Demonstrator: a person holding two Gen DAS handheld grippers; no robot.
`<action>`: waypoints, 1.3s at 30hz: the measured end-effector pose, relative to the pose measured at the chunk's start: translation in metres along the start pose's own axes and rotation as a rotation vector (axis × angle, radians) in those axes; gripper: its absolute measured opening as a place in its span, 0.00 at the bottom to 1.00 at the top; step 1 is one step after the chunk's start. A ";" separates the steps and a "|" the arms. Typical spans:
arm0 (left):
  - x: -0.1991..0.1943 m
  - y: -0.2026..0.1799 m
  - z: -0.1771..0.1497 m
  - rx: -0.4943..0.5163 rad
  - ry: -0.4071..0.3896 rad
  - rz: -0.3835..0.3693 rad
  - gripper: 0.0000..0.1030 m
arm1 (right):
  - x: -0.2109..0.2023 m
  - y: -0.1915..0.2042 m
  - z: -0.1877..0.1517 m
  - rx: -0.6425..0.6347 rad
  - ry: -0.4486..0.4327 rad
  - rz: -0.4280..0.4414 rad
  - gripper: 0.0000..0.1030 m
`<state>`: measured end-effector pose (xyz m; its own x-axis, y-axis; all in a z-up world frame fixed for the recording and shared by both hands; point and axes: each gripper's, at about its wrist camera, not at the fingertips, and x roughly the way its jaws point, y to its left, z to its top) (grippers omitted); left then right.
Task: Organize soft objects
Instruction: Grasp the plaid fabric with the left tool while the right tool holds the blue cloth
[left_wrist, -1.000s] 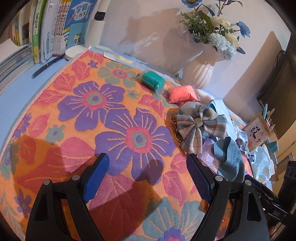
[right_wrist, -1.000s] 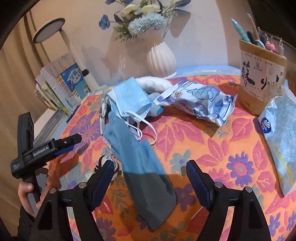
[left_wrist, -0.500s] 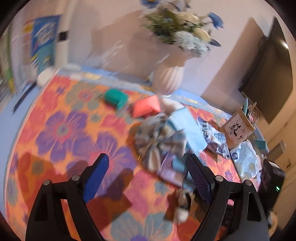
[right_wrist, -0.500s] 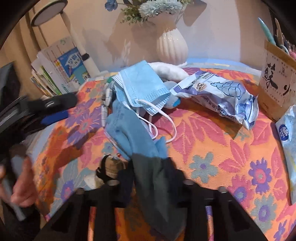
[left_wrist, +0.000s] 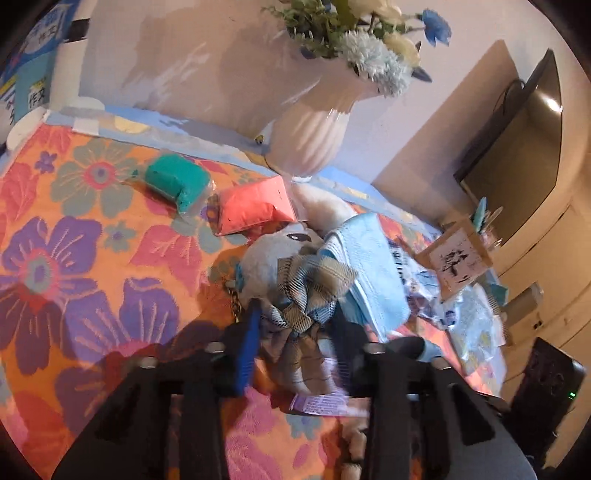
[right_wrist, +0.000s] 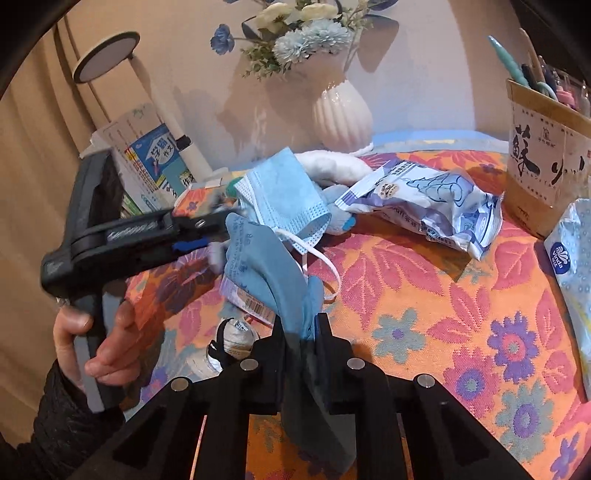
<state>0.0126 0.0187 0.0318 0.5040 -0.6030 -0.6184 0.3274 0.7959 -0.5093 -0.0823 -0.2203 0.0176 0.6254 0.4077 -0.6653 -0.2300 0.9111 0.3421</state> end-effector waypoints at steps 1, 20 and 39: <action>-0.007 0.000 -0.003 -0.005 -0.014 -0.007 0.26 | -0.003 -0.003 0.001 0.016 -0.012 0.012 0.13; -0.045 0.007 -0.058 0.007 -0.071 0.086 0.26 | -0.049 -0.045 -0.022 0.084 0.121 -0.023 0.49; -0.041 -0.009 -0.064 0.105 -0.072 0.142 0.26 | -0.031 -0.013 -0.023 0.004 0.115 -0.152 0.12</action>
<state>-0.0626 0.0328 0.0236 0.6054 -0.4819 -0.6334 0.3287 0.8762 -0.3524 -0.1156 -0.2435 0.0183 0.5636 0.2700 -0.7807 -0.1363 0.9625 0.2345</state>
